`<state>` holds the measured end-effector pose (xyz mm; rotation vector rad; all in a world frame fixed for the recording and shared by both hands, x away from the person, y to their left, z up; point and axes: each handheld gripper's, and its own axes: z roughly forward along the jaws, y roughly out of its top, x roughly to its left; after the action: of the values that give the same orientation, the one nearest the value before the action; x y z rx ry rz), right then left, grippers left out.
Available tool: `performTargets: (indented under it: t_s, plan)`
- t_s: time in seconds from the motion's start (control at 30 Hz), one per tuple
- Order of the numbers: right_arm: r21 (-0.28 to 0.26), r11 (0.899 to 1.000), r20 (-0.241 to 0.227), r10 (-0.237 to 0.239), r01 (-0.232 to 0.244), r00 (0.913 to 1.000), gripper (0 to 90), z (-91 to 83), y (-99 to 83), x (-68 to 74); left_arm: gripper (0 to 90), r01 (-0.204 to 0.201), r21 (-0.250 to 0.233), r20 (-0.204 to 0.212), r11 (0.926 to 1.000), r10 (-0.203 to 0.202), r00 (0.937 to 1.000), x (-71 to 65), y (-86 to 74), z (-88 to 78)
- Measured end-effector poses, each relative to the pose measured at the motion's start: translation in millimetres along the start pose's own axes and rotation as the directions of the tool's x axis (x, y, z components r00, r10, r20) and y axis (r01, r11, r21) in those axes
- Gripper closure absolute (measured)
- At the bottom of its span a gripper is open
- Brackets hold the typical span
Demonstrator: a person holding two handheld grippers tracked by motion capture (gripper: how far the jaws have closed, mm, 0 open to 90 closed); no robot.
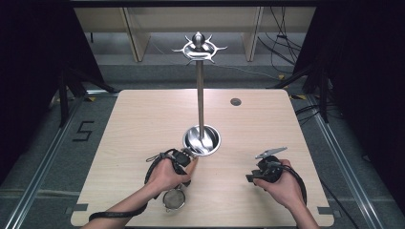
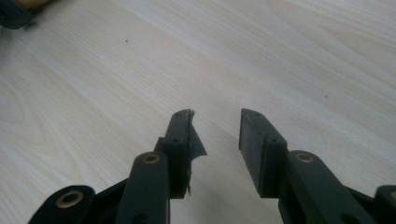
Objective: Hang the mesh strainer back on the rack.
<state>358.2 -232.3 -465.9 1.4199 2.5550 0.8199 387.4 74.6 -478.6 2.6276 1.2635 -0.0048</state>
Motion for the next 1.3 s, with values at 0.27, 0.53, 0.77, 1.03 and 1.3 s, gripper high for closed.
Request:
performTargets:
  t_s: [0.27,0.53,0.77,1.03,1.3]
  plan:
    - [-0.018,1.000,-0.002,-0.020,0.020,0.9998,64.2,1.3,-0.1,-2.2,66.9,-0.040,0.026,-0.027,0.9989,0.041,0.9988,3.3,-3.8,-1.7]
    - [-0.012,1.000,0.004,0.006,-0.006,1.0000,63.6,-0.4,-0.5,-0.8,68.1,-0.076,0.020,-0.005,0.9969,0.076,0.9971,6.9,-6.9,-2.7]
    - [-0.024,1.000,0.006,0.017,-0.017,0.9998,63.5,-2.0,-0.4,-3.3,68.2,-0.111,-0.023,0.017,0.9936,0.111,0.9937,11.1,-10.5,-5.4]
    - [-0.061,0.997,0.002,0.041,-0.041,0.9992,62.7,-0.5,-1.6,-3.2,68.2,-0.121,-0.148,0.062,0.9815,0.131,0.9894,12.7,-19.3,-19.0]
    - [-0.032,0.999,0.001,0.042,-0.042,0.9991,62.3,-2.9,-1.1,-3.7,68.2,-0.095,-0.305,0.083,0.9477,0.125,0.9886,16.4,-27.2,-35.6]
